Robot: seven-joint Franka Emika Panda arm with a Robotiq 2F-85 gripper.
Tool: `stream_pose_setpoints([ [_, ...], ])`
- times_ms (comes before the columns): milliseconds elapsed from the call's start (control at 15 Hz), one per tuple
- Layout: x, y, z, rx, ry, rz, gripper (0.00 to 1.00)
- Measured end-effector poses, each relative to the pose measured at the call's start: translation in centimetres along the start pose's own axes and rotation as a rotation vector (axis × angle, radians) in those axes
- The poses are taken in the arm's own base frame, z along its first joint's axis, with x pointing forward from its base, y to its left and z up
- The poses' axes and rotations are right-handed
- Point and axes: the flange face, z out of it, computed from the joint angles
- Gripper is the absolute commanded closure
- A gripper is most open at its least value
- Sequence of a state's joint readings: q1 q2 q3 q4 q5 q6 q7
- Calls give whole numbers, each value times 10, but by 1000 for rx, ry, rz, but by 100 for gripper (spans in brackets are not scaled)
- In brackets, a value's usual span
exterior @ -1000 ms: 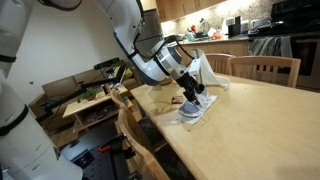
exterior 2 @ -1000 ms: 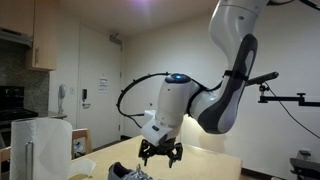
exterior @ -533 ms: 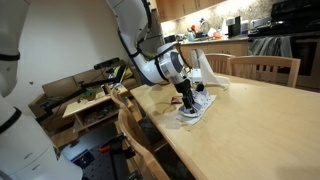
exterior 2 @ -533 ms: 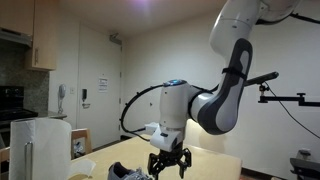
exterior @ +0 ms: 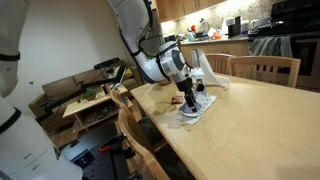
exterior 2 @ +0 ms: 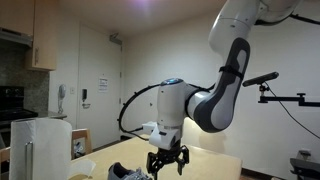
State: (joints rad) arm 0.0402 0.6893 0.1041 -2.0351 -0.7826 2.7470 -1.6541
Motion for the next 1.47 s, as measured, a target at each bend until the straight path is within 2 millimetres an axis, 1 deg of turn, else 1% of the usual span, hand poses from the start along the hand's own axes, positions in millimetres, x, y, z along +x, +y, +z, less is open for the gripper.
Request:
stream_pose_setpoints([
  [200,1,2,-1,-1,-1,-40,0],
  [600,2,1,1,1,-1,-51,0],
  [867,9,11,-3,-1,-34,-118,0],
  [1200,20,31,-19,-41,-100,-228,0],
  [1467,18,40,-37,-87,-160,-273,0],
])
